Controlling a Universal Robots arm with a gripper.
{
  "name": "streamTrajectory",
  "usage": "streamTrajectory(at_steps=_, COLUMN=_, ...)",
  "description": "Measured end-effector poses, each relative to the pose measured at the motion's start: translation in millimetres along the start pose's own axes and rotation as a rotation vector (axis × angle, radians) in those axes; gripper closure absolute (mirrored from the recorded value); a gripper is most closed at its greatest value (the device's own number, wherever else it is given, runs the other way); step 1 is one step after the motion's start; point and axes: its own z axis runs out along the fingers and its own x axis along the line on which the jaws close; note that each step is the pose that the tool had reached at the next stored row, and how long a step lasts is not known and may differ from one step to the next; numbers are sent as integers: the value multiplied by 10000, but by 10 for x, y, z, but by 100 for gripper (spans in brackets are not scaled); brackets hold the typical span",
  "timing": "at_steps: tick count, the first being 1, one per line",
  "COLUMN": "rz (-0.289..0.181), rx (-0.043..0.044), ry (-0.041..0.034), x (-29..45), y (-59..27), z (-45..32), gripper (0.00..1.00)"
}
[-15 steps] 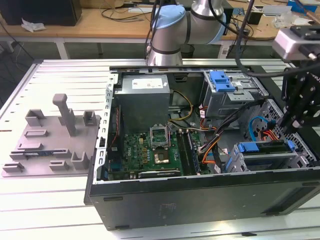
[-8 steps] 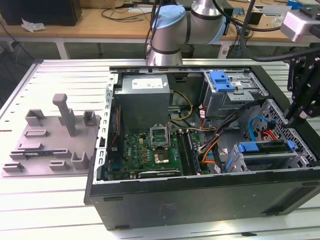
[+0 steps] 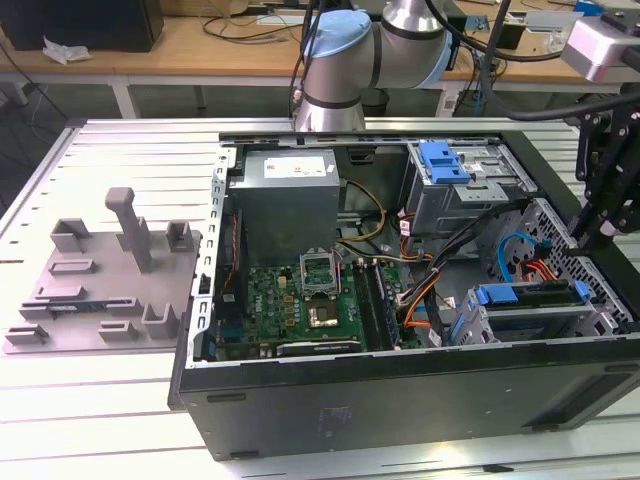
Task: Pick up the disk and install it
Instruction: 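Insert the second disk wire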
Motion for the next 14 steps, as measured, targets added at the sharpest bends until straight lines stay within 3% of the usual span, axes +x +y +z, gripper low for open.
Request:
streamTrajectory(at_steps=6, rz=-1, rx=1, ry=4, x=-1, y=0, z=-6, gripper=76)
streamTrajectory(at_steps=7, rz=-1, rx=2, ry=83, x=-44, y=-2, z=-6, gripper=76)
streamTrajectory(at_steps=10, rz=-4, rx=3, ry=216, x=-87, y=-3, z=-6, gripper=76)
streamTrajectory(at_steps=13, rz=-7, rx=-12, ry=317, x=-117, y=-16, z=-6, gripper=75)
streamTrajectory(at_steps=14, rz=-7, rx=-19, ry=337, x=-125, y=-21, z=-6, gripper=69)
